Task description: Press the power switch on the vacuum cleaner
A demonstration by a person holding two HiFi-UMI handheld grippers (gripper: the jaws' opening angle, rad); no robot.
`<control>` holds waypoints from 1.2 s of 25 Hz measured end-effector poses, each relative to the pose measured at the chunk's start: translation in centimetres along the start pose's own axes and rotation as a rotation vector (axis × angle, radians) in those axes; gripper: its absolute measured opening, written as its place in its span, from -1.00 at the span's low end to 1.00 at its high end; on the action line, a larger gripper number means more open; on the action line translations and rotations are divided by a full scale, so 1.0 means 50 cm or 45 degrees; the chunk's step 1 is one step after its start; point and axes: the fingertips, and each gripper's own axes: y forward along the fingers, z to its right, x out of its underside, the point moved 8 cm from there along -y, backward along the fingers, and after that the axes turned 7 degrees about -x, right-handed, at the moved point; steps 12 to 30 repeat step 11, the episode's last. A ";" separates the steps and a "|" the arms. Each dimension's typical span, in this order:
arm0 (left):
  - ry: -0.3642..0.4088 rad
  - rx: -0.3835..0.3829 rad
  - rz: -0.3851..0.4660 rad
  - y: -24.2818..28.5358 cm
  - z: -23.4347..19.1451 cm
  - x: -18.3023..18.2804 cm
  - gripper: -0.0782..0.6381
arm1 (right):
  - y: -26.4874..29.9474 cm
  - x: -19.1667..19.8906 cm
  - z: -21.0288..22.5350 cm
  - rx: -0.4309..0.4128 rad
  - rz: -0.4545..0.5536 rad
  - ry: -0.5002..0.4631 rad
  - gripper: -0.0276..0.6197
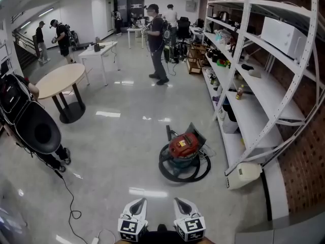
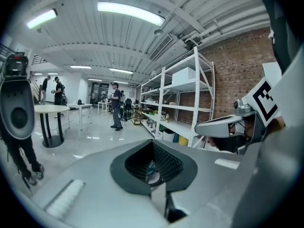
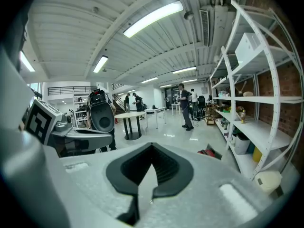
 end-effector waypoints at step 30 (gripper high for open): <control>-0.004 0.013 -0.001 0.012 0.021 -0.002 -0.74 | -0.015 0.008 0.023 0.011 0.009 -0.004 -0.94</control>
